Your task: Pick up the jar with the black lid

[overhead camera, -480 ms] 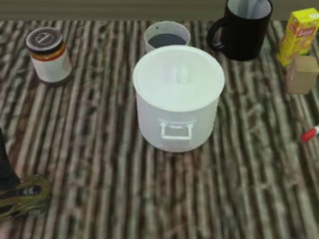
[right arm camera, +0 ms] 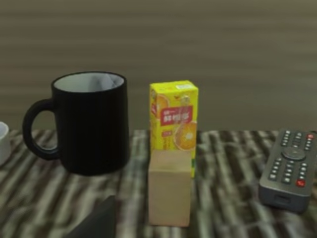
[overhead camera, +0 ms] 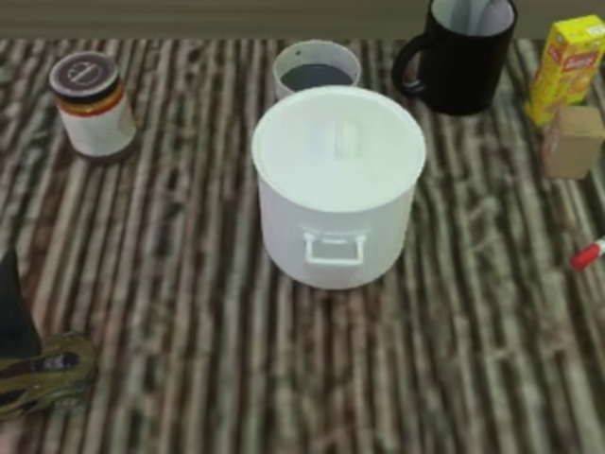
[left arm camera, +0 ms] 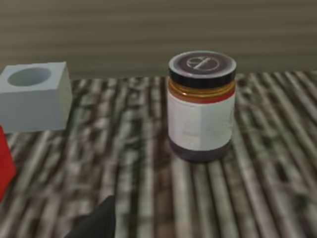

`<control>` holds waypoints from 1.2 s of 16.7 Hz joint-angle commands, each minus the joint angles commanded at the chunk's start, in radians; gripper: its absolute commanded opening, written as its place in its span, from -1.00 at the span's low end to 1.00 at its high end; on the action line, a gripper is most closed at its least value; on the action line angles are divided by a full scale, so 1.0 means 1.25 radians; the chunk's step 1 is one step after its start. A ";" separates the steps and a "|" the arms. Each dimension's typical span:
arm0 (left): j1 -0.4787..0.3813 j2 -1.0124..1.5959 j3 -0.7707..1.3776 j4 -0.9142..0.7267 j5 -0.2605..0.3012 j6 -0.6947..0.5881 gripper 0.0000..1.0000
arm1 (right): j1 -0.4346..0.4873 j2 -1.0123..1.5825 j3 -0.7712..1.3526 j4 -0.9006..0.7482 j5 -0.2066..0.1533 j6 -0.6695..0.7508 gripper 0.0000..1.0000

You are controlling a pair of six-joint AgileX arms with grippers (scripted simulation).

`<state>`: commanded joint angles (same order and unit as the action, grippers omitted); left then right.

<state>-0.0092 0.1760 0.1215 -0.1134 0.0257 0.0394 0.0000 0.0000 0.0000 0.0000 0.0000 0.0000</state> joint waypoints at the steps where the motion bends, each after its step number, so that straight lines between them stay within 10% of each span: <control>1: -0.001 0.044 0.039 -0.025 0.006 0.011 1.00 | 0.000 0.000 0.000 0.000 0.000 0.000 1.00; 20: 0.003 1.313 1.366 -0.684 0.110 0.331 1.00 | 0.000 0.000 0.000 0.000 0.000 0.000 1.00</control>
<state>-0.0057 1.8168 1.8292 -0.9678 0.1629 0.4527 0.0000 0.0000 0.0000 0.0000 0.0000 0.0000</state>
